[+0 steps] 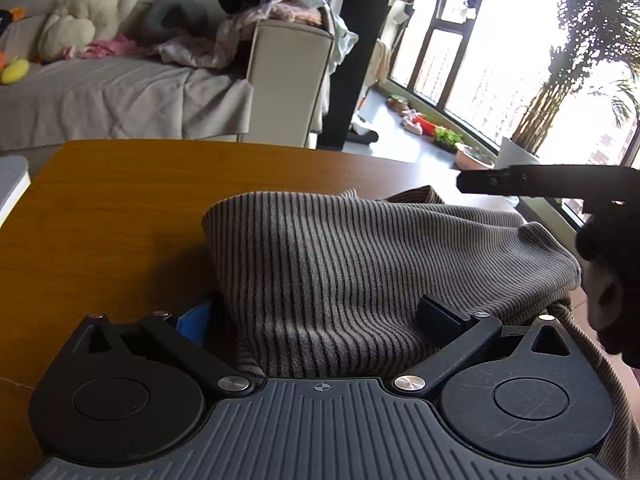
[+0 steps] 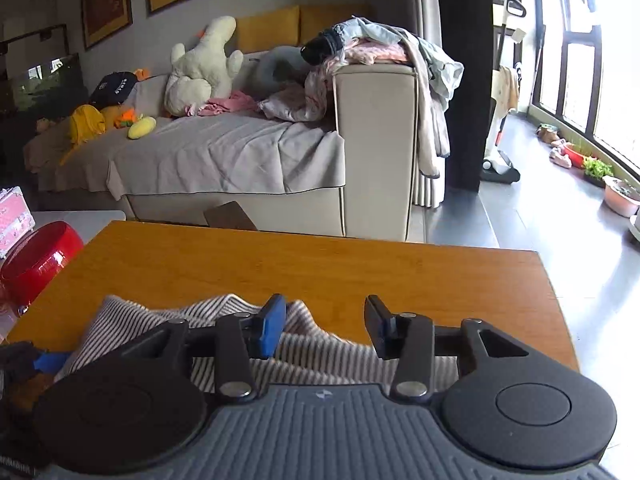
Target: Fold clothes
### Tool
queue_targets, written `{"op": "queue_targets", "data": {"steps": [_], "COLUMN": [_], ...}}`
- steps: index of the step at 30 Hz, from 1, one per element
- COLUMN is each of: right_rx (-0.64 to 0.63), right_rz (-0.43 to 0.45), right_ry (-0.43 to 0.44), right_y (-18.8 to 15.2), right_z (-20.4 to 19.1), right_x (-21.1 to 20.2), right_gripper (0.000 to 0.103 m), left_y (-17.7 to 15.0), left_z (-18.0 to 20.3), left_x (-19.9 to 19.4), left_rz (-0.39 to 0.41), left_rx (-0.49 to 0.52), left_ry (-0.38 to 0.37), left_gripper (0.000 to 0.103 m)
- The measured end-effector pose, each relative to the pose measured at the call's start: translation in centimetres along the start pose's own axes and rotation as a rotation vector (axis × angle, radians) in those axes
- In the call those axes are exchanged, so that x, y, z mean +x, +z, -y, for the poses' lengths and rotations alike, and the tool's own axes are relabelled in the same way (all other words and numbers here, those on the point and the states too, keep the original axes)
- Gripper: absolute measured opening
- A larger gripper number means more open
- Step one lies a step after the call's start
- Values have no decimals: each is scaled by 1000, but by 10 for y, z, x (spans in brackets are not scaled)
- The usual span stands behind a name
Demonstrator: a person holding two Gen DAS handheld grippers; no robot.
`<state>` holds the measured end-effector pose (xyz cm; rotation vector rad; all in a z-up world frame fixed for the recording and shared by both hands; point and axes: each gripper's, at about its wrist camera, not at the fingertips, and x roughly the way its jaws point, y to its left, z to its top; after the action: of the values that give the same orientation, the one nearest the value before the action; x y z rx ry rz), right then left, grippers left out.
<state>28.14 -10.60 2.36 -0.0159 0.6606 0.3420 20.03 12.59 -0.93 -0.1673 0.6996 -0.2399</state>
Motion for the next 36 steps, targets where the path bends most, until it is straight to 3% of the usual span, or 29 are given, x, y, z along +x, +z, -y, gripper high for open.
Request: {"op": "queue_targets", "data": {"steps": [3, 6, 7, 9, 15, 21, 36], "right_rx": [26, -20, 1, 53, 81, 53, 22], "right_rz": [-80, -78, -74, -57, 52, 89, -9], "right_ry": [25, 21, 18, 42, 136, 231, 263], "right_y": [2, -5, -6, -9, -11, -40, -124], "right_z": [-4, -11, -10, -6, -8, -17, -34], "right_x": [42, 55, 53, 44, -37, -118, -153], "right_gripper": [42, 27, 16, 9, 8, 8, 8], "left_y": [0, 6, 9, 15, 31, 47, 40], "left_z": [4, 2, 1, 0, -5, -9, 32], "left_x": [2, -10, -15, -25, -57, -88, -123], "left_rz": [-4, 8, 14, 27, 66, 105, 147], "left_rx": [12, 9, 6, 0, -17, -34, 34], "left_ry": [14, 6, 2, -8, -37, -63, -58], "left_gripper": [103, 103, 103, 103, 103, 103, 103]}}
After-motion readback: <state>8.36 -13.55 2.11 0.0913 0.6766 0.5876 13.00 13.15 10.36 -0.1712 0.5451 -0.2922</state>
